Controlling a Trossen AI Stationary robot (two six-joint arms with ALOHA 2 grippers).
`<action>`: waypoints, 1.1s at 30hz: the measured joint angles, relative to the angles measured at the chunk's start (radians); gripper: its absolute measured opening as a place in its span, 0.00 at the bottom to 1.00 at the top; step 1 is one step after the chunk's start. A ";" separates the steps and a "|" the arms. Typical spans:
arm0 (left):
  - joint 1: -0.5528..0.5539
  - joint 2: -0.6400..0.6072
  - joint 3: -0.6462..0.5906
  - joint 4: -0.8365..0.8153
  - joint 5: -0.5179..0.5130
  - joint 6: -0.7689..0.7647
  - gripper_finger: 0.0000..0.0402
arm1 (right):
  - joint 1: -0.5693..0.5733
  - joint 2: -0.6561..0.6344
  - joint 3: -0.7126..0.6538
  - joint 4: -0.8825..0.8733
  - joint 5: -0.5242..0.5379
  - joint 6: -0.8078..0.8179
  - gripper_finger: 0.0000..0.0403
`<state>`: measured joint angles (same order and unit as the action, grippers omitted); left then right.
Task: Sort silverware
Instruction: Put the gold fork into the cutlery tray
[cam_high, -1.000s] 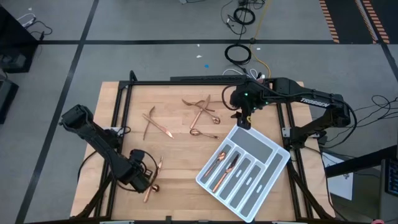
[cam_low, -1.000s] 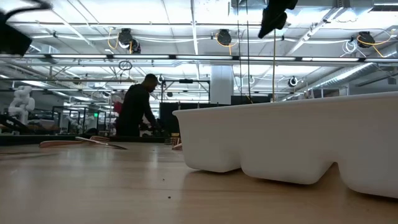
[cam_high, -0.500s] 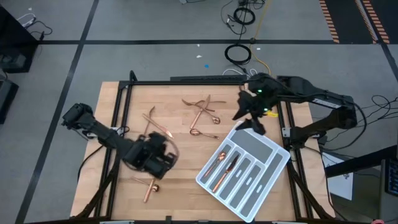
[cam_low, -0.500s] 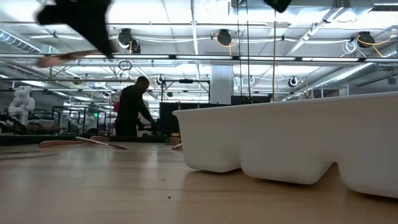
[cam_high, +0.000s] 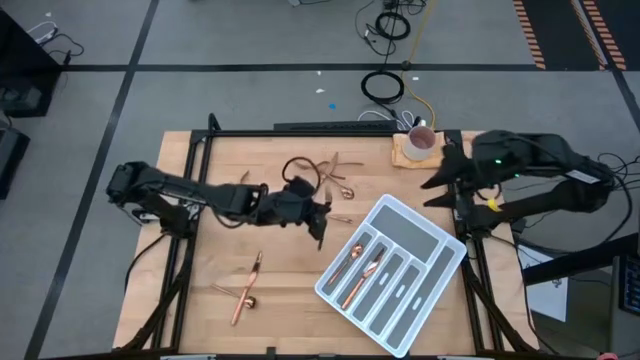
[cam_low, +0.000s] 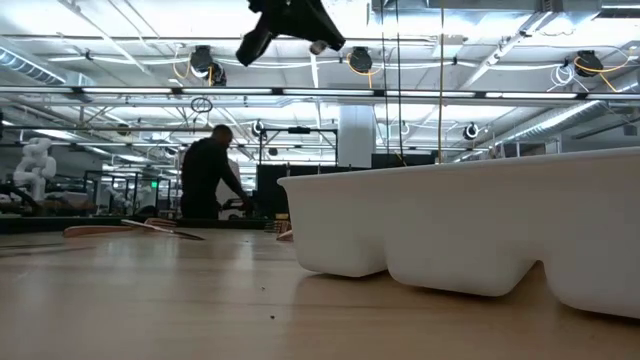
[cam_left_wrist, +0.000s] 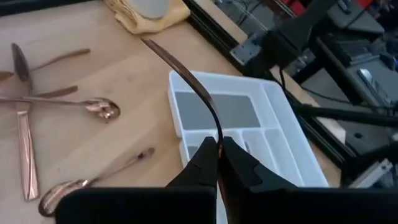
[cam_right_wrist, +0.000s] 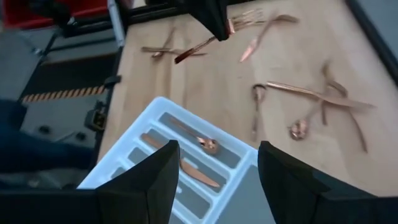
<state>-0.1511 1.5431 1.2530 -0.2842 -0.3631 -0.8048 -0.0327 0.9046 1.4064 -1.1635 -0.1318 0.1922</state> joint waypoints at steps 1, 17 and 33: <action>0.006 0.004 0.000 0.011 0.000 0.000 0.01 | 0.003 -0.025 -0.017 -0.001 0.017 0.013 0.50; -0.055 0.373 0.386 -0.060 0.101 0.004 0.01 | 0.005 -0.310 -0.367 0.139 0.028 0.249 0.50; -0.111 0.425 0.664 -0.489 -0.334 -0.001 0.01 | 0.054 -0.186 -0.712 0.936 0.328 0.638 0.50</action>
<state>-0.2618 1.9682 1.9171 -0.7737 -0.6968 -0.8056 0.0216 0.7186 0.6949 -0.2273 0.1965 0.8300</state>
